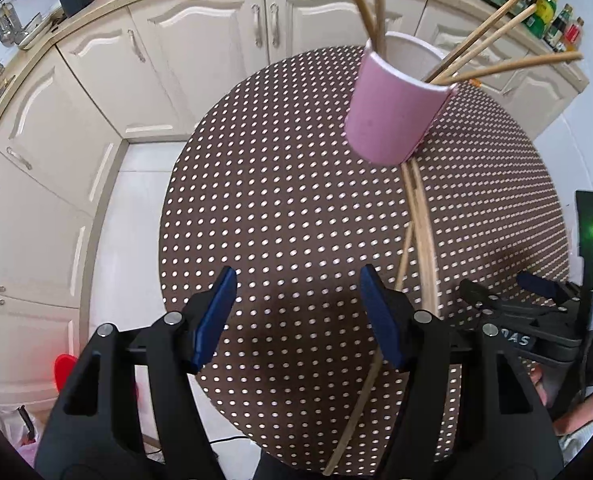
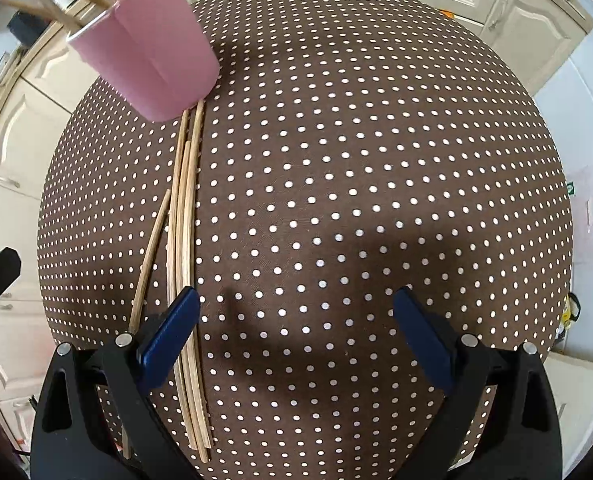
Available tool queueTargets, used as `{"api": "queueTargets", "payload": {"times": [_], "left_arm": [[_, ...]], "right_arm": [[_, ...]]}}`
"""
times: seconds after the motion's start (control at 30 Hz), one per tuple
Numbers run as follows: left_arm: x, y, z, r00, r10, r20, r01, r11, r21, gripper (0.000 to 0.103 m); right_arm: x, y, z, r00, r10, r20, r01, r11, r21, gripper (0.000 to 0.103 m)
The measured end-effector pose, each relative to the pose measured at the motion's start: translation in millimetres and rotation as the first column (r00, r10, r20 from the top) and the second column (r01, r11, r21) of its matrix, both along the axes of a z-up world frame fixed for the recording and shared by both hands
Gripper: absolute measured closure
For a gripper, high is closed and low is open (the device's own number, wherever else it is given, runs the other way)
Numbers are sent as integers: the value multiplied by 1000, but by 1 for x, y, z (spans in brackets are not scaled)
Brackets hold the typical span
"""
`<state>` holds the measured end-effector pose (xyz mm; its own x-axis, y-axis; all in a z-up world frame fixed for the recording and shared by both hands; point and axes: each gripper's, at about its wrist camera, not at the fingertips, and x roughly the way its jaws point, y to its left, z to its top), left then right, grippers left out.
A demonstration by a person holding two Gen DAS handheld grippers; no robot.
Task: Organize utensils
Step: 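Grasp a loose chopstick with the right gripper while the left gripper grasps another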
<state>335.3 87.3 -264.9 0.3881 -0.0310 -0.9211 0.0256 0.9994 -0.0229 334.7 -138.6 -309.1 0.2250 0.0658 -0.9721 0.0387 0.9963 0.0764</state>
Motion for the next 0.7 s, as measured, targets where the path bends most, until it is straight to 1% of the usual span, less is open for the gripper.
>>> {"api": "queueTargets", "payload": {"times": [0.13, 0.2, 0.27, 0.4, 0.47, 0.6, 0.67, 0.7], "left_arm": [[-1, 5, -10, 999, 13, -31, -13, 1000, 1, 40], [-1, 6, -14, 999, 16, -41, -16, 1000, 7, 40], [-1, 7, -17, 998, 16, -55, -15, 1000, 8, 40], [-3, 8, -21, 998, 6, -68, -5, 1000, 13, 40], [-4, 7, -23, 997, 3, -76, -2, 1000, 3, 40], [-4, 5, -29, 994, -10, -109, 4, 998, -60, 40], [-2, 2, -31, 992, -16, -125, 7, 998, -70, 40], [-3, 2, -32, 992, -18, -129, 10, 998, -67, 40]], "right_arm": [[2, 8, -4, 1000, 17, -18, -17, 1000, 0, 10], [8, 13, -8, 999, 15, -42, -15, 1000, 6, 10], [12, 22, -15, 998, 11, -58, -12, 1000, -13, 10], [13, 31, -19, 999, 25, -37, -26, 999, -36, 10], [16, 35, -19, 999, 26, -32, -27, 999, -40, 10], [34, 48, -19, 998, 45, -32, -47, 997, -54, 10], [40, 52, -19, 999, 37, -27, -38, 998, -54, 15], [43, 55, -21, 999, 30, -35, -33, 996, -84, 20]]}}
